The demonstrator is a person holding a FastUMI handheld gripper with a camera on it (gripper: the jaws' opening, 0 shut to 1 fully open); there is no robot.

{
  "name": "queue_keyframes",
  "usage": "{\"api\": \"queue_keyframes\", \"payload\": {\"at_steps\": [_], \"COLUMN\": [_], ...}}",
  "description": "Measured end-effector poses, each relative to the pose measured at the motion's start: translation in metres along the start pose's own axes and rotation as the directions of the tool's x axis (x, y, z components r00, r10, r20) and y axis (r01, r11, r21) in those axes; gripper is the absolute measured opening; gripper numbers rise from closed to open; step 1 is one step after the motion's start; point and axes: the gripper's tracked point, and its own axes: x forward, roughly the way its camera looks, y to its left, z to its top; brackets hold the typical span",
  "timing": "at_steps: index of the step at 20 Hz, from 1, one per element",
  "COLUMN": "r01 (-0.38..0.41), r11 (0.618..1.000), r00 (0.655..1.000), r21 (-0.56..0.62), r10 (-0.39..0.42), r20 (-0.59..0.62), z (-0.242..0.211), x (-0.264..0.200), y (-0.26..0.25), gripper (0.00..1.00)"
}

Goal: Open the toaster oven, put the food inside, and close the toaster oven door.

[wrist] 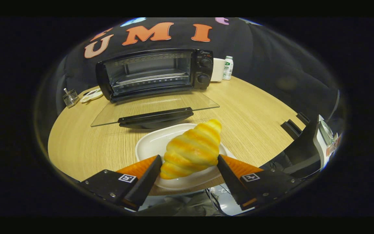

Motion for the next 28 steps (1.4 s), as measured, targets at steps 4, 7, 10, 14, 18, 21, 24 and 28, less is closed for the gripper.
{"api": "queue_keyframes", "payload": {"at_steps": [4,7,10,14,18,21,24,28], "r01": [-0.002,-0.018,-0.029,-0.037,-0.049,-0.079,-0.126,-0.181], "r11": [1.000,0.997,0.996,0.996,0.998,0.996,0.985,0.967], "r00": [1.000,0.999,0.999,0.999,0.995,0.988,0.978,0.963], "r21": [0.026,0.069,0.086,0.082,0.030,-0.043,-0.117,-0.177], "r10": [0.002,0.020,0.031,0.034,0.046,0.084,0.144,0.211], "r20": [-0.020,-0.029,-0.018,0.028,0.088,0.127,0.152,0.169], "z": [-0.003,-0.001,0.009,0.032,0.067,0.095,0.124,0.161], "x": [-0.004,-0.018,-0.032,-0.045,-0.050,-0.049,-0.043,-0.030], "y": [0.000,-0.004,-0.013,-0.022,-0.024,-0.017,0.000,0.019], "gripper": [0.89,0.85,0.85,0.85,0.85,0.85,0.85,0.85]}}
